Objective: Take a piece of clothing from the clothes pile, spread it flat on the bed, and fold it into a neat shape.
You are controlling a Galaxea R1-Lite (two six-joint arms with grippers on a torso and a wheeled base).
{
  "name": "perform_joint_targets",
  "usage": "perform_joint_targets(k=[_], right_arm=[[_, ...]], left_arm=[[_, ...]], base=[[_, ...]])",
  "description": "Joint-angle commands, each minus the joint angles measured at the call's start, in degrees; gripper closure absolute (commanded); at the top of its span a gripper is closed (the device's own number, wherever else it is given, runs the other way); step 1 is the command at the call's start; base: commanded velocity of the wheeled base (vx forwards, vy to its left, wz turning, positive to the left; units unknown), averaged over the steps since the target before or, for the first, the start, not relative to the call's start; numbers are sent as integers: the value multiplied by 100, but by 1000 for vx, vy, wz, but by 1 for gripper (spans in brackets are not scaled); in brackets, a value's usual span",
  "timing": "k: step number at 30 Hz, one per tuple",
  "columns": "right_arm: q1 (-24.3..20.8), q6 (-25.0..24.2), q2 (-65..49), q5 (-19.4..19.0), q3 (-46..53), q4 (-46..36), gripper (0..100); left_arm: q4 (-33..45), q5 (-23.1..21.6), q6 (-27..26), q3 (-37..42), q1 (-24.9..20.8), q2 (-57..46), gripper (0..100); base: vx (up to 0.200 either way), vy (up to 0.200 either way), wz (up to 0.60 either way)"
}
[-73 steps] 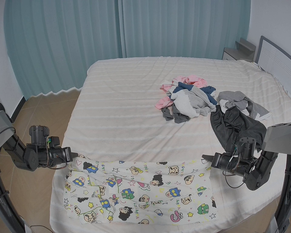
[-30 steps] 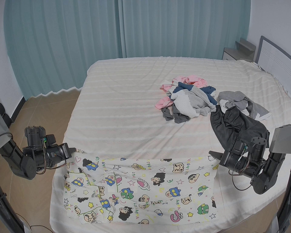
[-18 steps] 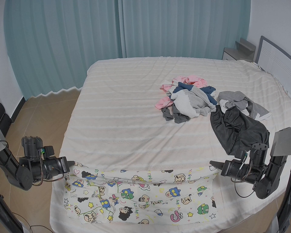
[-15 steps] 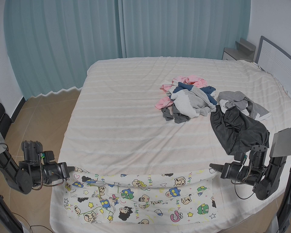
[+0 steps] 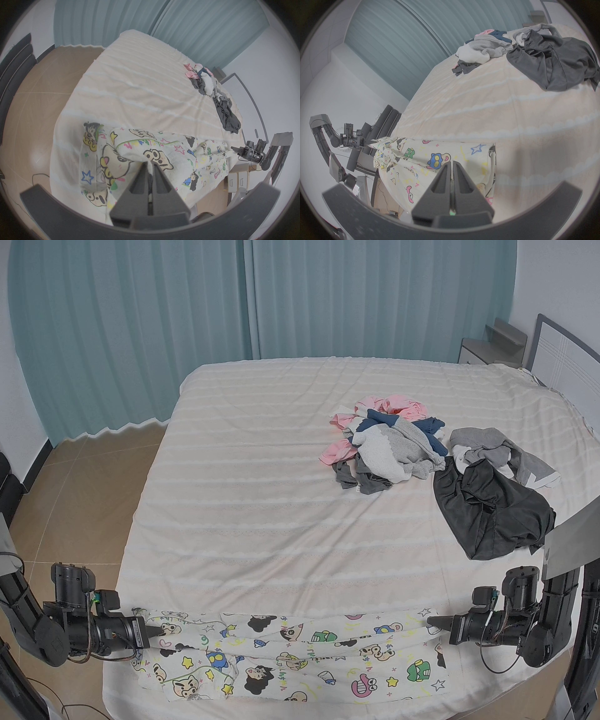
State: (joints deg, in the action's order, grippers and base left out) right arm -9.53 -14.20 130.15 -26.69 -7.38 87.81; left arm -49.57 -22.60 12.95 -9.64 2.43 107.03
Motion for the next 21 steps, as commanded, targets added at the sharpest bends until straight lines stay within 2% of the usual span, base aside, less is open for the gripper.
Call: perform_joint_targets(k=[1, 6, 7, 9, 10, 16, 21], right_arm=[[-13, 14, 125, -3, 105, -1, 100], [-5, 49, 151, -12, 184, -1, 100], [-5, 49, 160, -3, 184, -1, 100], [-5, 58, 239, 5, 219, -1, 100], [-5, 67, 274, 5, 245, -1, 0], [13, 146, 274, 41, 324, -1, 0], [206, 137, -95, 58, 597, -1, 0]], left_arm=[[8, -16, -3, 121, -5, 134, 100], [0, -25, -3, 191, -5, 274, 100], [0, -25, 6, 191, -5, 283, 0], [0, -25, 6, 226, 4, 309, 0], [0, -25, 6, 252, 4, 309, 0], [-18, -210, -11, 595, 4, 230, 0], [-457, -333, -3, 955, 109, 19, 0]], base=[[0, 0, 0], [0, 0, 0], [0, 0, 0], [0, 0, 0], [0, 0, 0], [0, 0, 0], [0, 0, 0]])
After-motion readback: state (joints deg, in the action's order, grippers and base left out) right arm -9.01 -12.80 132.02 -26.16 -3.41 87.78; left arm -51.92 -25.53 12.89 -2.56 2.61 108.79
